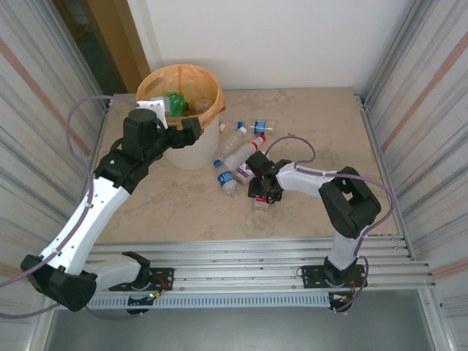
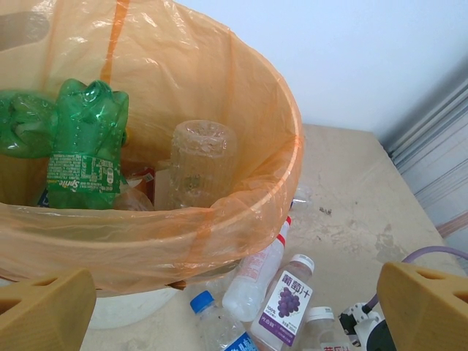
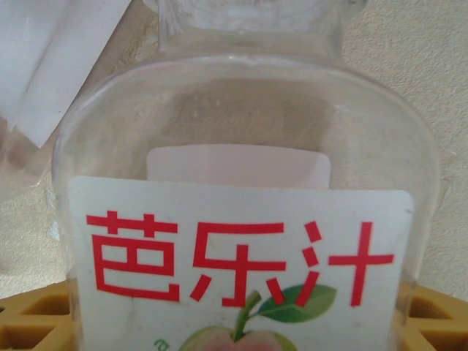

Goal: Put the plastic bottles in the bin

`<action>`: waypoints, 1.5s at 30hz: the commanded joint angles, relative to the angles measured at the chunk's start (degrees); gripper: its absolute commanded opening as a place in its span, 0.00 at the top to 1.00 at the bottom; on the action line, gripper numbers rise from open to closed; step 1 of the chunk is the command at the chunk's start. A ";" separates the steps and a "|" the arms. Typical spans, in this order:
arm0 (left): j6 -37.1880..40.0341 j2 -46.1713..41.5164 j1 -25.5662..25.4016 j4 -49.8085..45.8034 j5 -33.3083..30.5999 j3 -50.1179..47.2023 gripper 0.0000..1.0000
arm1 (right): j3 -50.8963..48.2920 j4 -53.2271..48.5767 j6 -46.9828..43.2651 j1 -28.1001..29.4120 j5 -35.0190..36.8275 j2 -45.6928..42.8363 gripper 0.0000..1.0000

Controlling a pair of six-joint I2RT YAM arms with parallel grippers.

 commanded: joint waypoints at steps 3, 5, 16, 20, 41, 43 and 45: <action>-1.20 -1.97 -0.12 0.37 -0.18 -0.61 0.01 | -2.99 -0.60 -2.64 -1.49 2.16 -3.92 0.55; -1.36 -2.26 -0.10 0.56 0.19 -0.70 0.01 | -3.47 -0.67 -3.71 -1.50 3.49 -6.81 0.59; -2.81 -2.53 -1.56 2.98 6.62 -0.63 0.01 | -7.98 8.86 -15.50 -1.21 2.87 -29.96 0.64; -2.66 -1.24 -4.81 4.91 10.11 0.38 0.01 | -10.45 16.66 -20.89 -0.76 -1.21 -37.86 0.64; -4.75 12.67 -13.85 13.01 26.97 9.23 0.16 | -9.82 31.12 -30.60 3.97 -10.44 -42.07 0.63; -4.91 13.40 -14.01 13.20 27.41 9.58 0.17 | -9.56 31.13 -30.79 4.13 -10.50 -41.68 0.63; -4.95 13.97 -14.20 13.20 27.69 9.89 0.17 | -9.31 31.37 -30.93 4.30 -10.69 -41.36 0.63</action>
